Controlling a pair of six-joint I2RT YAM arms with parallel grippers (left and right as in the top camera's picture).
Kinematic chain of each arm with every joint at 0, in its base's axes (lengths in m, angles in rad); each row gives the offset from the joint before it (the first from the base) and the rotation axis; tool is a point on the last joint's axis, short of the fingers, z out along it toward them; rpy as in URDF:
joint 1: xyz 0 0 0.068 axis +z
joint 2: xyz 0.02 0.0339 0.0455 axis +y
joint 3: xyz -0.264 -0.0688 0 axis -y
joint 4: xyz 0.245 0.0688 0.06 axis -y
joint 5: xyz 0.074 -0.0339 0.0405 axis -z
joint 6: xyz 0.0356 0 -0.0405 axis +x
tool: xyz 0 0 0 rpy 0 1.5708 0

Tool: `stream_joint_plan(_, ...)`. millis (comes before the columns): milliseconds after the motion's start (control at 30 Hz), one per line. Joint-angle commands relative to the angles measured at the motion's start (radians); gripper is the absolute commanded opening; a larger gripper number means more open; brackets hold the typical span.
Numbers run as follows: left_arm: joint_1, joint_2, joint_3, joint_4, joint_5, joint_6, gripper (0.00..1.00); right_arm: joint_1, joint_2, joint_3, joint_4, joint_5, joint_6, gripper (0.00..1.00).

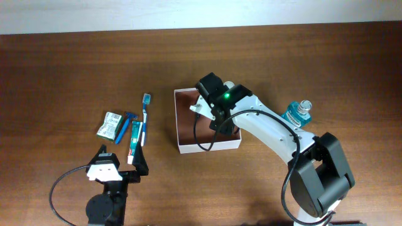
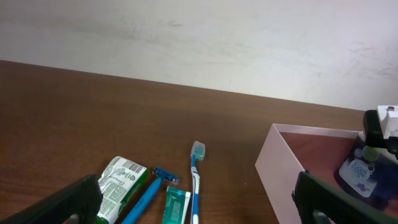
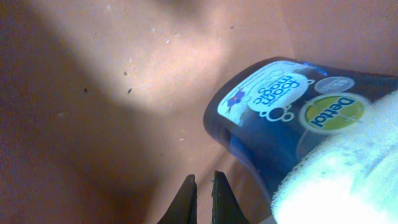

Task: Pack container
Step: 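Open the right gripper and release the soap bottle in the box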

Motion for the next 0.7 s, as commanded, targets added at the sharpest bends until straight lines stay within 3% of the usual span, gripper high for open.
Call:
stream_joint_plan(0,0.002,-0.009,-0.006,0.001,-0.007,0.016,0.99,-0.001,0.009,-0.004,0.013,0.024,0.029,0.04)
stream_joint_plan(667,0.002,-0.009,-0.006,0.001,-0.007,0.016,0.99,-0.001,0.009,-0.004,0.036,0.026,0.097,0.04)
